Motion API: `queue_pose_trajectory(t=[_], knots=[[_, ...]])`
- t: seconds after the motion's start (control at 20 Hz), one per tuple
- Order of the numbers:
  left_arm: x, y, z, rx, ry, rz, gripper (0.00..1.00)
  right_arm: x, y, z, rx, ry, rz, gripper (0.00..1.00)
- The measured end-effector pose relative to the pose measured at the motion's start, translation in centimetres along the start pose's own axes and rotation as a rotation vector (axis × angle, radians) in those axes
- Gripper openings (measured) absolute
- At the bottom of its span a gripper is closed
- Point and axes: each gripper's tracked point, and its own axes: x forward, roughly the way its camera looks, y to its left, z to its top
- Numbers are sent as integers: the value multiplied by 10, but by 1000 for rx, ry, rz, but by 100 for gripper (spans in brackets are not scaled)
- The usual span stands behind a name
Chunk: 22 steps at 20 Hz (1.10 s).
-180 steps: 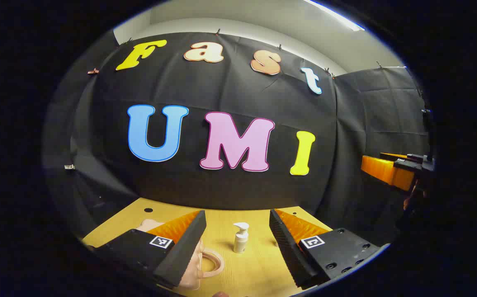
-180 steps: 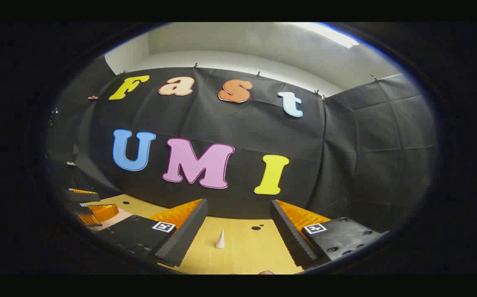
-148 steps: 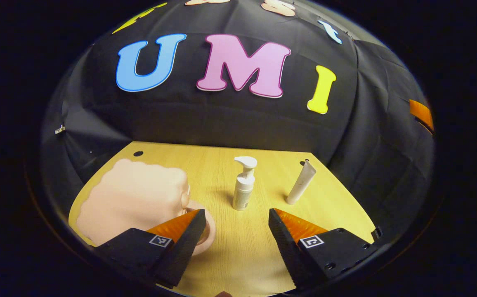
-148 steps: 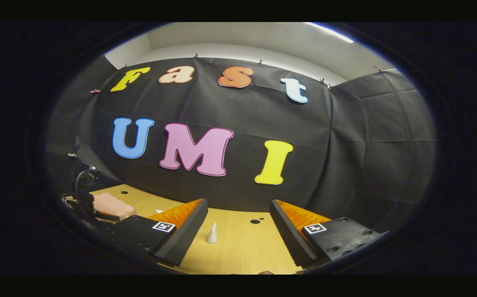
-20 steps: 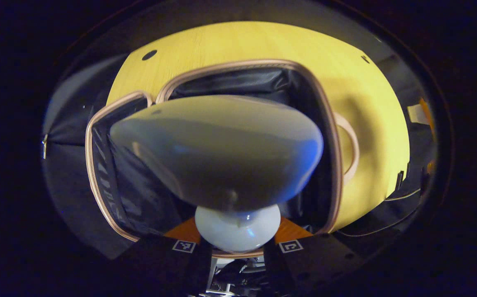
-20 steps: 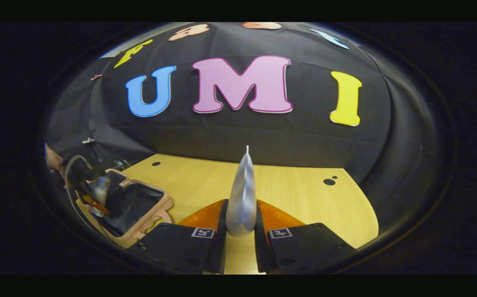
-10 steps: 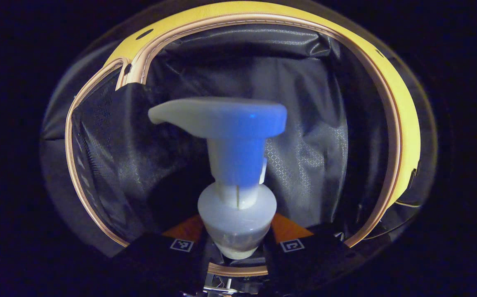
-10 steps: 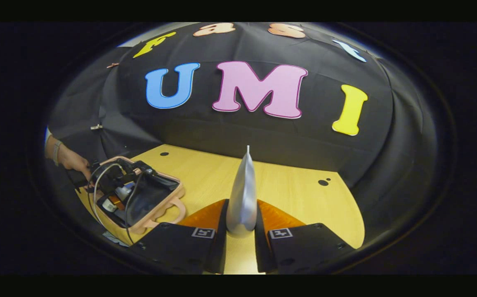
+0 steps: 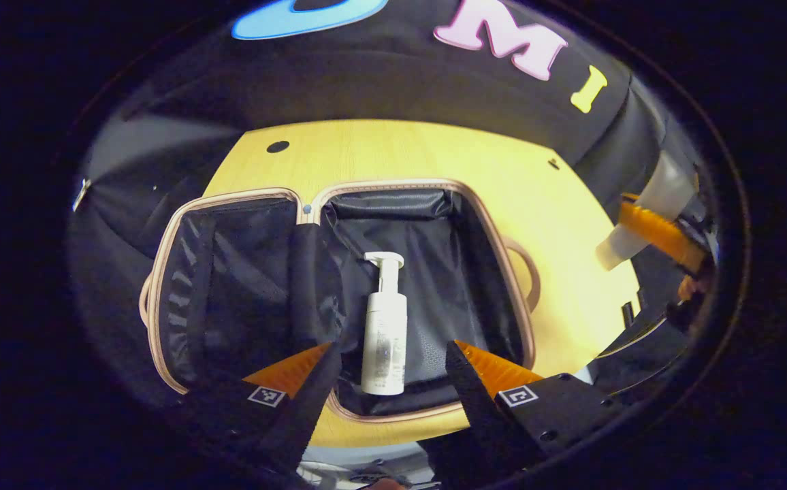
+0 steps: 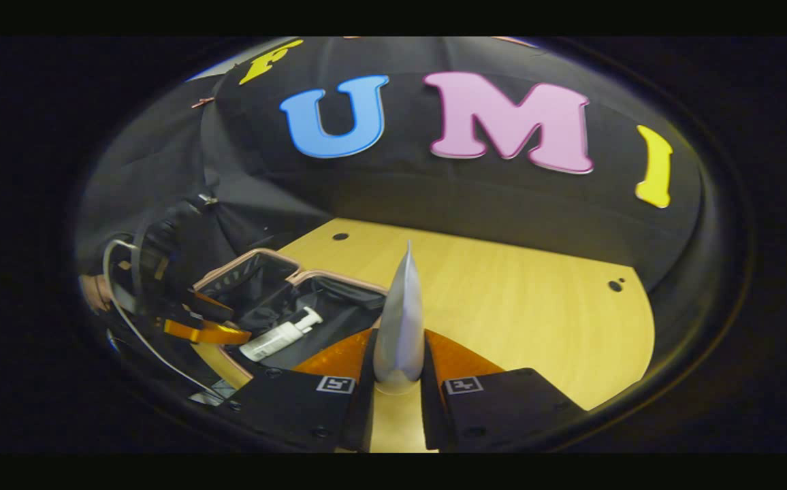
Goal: First open the suitcase, pack the skin care products into it, and then close the suitcase.
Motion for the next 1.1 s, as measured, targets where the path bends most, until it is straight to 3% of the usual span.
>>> queue_pose_trajectory(t=[0.15,0.25,0.6,0.65,0.7,0.75,0.8,0.85,1.0,1.1], knots=[[-52,38,-2,-134,-133,23,96,43,49,-26,119,191,95,33],[-76,68,-18,-193,-166,48,96,70,74,-54,218,346,120,33],[-136,165,-87,-324,-151,242,97,120,103,-154,340,724,-10,33],[-138,173,-89,-356,-150,254,96,129,105,-164,375,752,-40,39],[-136,187,-91,-379,-142,273,97,132,105,-171,390,787,-75,39],[-137,209,-87,-389,-149,312,97,134,103,-173,393,788,-102,33],[-134,233,-82,-400,-152,347,97,134,107,-170,398,782,-105,41],[-136,252,-78,-417,-145,368,97,133,106,-165,391,764,-109,34],[-138,304,-64,-455,-153,411,96,126,121,-144,421,706,-57,65],[-137,335,-46,-467,-159,430,96,117,130,-119,363,600,3,87]])
